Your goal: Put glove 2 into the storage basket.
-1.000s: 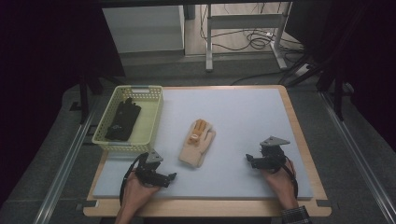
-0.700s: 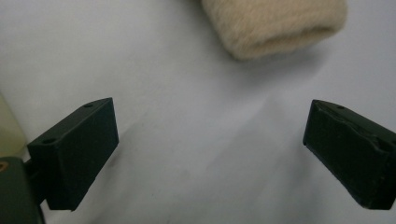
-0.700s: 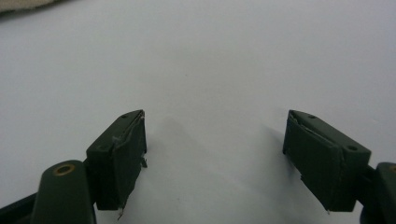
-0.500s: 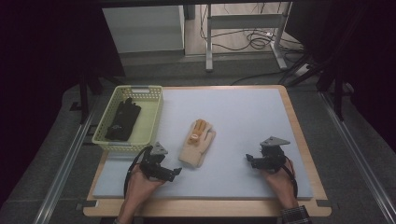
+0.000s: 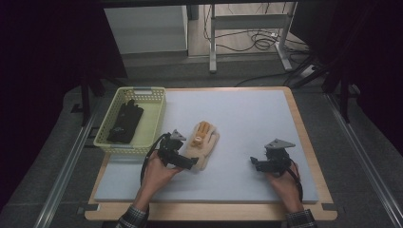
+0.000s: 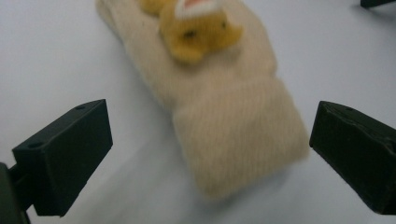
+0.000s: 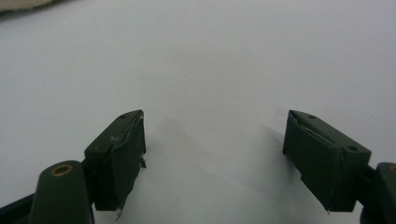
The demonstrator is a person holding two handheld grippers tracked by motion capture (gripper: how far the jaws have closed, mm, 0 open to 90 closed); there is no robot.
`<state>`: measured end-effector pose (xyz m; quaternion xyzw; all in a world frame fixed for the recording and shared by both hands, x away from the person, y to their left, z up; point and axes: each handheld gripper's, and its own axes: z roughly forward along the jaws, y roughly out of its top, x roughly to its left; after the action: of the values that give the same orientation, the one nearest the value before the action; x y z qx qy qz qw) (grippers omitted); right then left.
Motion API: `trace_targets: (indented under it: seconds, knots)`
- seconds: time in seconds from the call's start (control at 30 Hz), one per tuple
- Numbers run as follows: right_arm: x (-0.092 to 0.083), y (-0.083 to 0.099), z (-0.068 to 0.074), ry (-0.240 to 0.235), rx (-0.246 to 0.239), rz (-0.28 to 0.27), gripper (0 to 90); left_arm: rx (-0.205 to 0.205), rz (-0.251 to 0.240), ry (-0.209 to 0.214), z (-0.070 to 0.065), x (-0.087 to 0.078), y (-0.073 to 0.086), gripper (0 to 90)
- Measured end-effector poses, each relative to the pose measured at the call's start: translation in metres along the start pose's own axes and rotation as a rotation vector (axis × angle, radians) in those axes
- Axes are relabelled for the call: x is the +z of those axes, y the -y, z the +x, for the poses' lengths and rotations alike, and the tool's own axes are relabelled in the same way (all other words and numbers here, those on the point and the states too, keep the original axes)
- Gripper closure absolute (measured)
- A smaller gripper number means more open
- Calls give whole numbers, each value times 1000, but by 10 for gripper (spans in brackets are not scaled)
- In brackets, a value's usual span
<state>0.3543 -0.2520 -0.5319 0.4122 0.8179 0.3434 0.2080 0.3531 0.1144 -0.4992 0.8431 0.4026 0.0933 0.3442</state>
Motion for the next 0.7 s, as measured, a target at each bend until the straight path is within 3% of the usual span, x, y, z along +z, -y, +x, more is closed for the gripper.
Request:
trace_targets:
  seconds: [0.17, 0.33, 0.53, 0.7]
  knots:
    - [0, 0, 0, 0, 0, 0, 208, -30, 26, -7, 4, 24, -22, 0]
    - [0, 0, 0, 0, 1, 0, 208, -54, 48, -13, 4, 41, -33, 0]
    - [0, 0, 0, -1, 0, 0, 208, -27, 107, -33, -8, 63, -43, 0]
    - [0, 0, 0, -1, 1, 0, 208, 42, 157, -110, -22, 78, -41, 0]
